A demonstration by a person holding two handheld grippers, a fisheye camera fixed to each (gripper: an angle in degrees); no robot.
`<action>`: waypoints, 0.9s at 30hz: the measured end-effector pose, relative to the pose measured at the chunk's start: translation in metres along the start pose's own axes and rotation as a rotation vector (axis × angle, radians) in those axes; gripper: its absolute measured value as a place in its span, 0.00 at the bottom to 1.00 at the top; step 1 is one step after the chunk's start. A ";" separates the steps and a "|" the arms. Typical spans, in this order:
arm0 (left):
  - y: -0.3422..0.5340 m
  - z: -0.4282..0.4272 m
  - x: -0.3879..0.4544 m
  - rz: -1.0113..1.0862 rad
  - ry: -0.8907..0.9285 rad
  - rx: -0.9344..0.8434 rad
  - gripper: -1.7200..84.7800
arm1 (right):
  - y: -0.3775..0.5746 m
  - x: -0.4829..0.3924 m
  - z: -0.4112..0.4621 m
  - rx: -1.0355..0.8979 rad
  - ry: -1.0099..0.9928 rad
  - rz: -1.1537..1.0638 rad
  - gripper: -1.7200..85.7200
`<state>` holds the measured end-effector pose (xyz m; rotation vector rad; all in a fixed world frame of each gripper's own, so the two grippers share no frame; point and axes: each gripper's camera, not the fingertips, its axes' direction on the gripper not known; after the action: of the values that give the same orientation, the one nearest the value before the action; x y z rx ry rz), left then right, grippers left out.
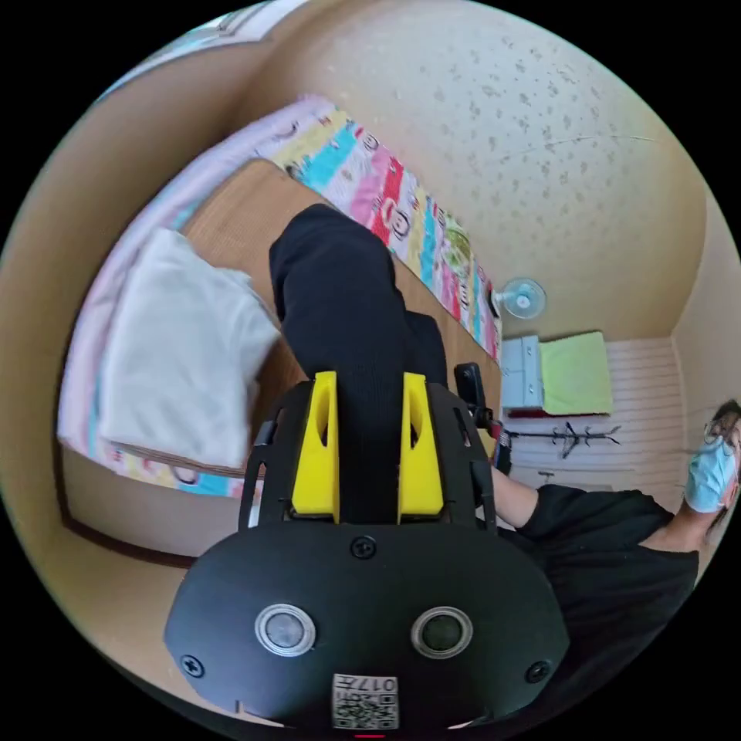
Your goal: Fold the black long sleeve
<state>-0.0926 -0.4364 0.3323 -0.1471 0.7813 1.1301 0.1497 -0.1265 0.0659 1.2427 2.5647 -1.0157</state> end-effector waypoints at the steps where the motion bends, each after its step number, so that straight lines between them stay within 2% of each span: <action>1: -0.008 -0.022 -0.017 -0.039 -0.069 0.026 0.17 | -0.010 -0.002 0.012 0.007 0.019 0.012 0.18; 5: -0.001 -0.035 -0.090 -0.261 -0.311 0.184 0.17 | -0.053 0.034 0.074 -0.111 0.152 0.196 0.15; 7: 0.007 0.000 -0.116 -0.256 -0.278 0.170 0.15 | -0.047 0.053 0.071 -0.125 0.151 0.205 0.11; 8: 0.010 0.038 -0.137 -0.268 -0.251 0.079 0.14 | -0.037 0.064 0.060 -0.122 0.156 0.180 0.07; 10: 0.024 0.110 -0.169 -0.320 -0.239 -0.103 0.13 | -0.016 0.089 0.036 -0.142 0.206 0.219 0.06; 13: 0.061 0.147 -0.186 -0.440 -0.183 -0.028 0.10 | 0.038 0.129 -0.027 -0.146 0.215 0.332 0.04; 15: 0.080 0.150 -0.174 -0.438 -0.162 0.068 0.09 | 0.095 0.147 -0.097 -0.050 0.233 0.447 0.03; 17: 0.106 0.144 -0.128 -0.295 -0.183 0.237 0.07 | 0.138 0.151 -0.146 0.041 0.279 0.534 0.03; 20: 0.125 0.163 -0.064 -0.148 -0.162 0.301 0.03 | 0.213 0.137 -0.214 0.291 0.338 0.668 0.03; 21: 0.124 0.174 -0.052 -0.119 -0.137 0.280 0.03 | 0.241 0.125 -0.231 0.419 0.322 0.678 0.03; 24: 0.105 0.257 0.013 0.070 0.058 0.019 0.01 | 0.297 0.101 -0.250 0.675 0.192 0.586 0.02; 26: 0.093 0.349 0.077 0.277 0.222 -0.317 0.01 | 0.325 0.098 -0.252 0.785 0.123 0.547 0.02; 27: 0.094 0.374 0.094 0.329 0.256 -0.415 0.01 | 0.342 0.100 -0.251 0.837 0.094 0.542 0.02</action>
<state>0.0269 -0.1443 0.5723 -0.5346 0.8050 1.6010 0.3789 0.2436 0.0435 2.0247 1.6524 -1.9666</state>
